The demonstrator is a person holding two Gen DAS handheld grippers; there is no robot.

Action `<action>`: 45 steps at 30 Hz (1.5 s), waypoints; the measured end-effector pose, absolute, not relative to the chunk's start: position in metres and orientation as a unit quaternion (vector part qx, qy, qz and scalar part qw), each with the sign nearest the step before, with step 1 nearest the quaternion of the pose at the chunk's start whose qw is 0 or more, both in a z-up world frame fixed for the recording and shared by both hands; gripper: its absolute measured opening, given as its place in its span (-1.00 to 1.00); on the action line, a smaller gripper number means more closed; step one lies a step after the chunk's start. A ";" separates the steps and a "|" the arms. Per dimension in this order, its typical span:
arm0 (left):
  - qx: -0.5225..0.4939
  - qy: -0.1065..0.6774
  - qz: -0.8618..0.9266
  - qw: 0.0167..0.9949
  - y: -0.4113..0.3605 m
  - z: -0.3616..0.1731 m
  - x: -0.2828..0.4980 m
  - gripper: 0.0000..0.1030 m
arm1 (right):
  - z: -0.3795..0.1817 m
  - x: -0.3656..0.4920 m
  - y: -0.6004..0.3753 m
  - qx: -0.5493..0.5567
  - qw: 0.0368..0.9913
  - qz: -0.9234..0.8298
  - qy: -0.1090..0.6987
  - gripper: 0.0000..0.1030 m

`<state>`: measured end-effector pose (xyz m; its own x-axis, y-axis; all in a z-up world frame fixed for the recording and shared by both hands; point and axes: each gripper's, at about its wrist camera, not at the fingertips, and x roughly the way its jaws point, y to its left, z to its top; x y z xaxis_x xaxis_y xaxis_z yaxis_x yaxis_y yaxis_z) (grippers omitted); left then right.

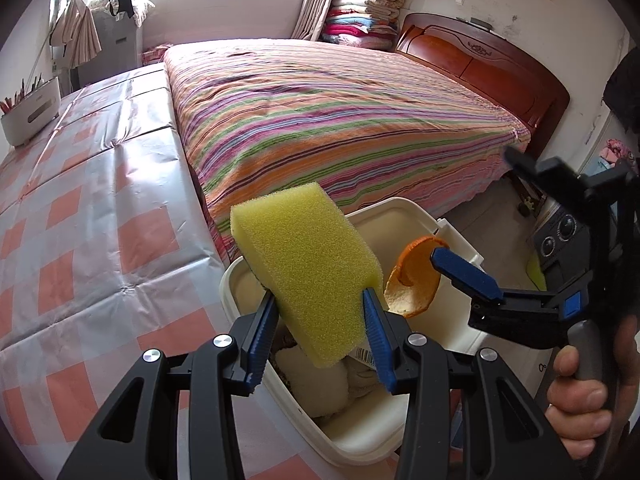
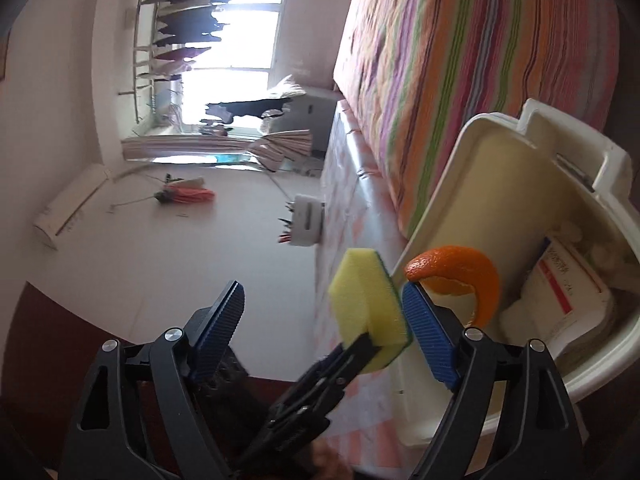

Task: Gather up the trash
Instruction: 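Open right tool to drop the peel while left tool lowers and releases the sponge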

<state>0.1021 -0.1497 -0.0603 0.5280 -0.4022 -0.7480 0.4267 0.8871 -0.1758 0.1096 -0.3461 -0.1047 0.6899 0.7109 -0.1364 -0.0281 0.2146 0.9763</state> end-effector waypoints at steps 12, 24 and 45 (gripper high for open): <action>0.016 0.426 -0.239 0.872 -0.153 -0.063 0.102 -0.19 | -0.067 0.102 -0.335 0.438 0.823 0.174 0.318 0.55; 0.015 0.427 -0.241 0.872 -0.153 -0.063 0.101 -0.19 | -0.061 0.097 -0.345 0.429 0.835 0.158 0.306 0.55; 0.042 0.416 -0.250 0.873 -0.171 -0.066 0.091 -0.04 | -0.051 0.096 -0.330 0.370 0.880 0.116 0.272 0.56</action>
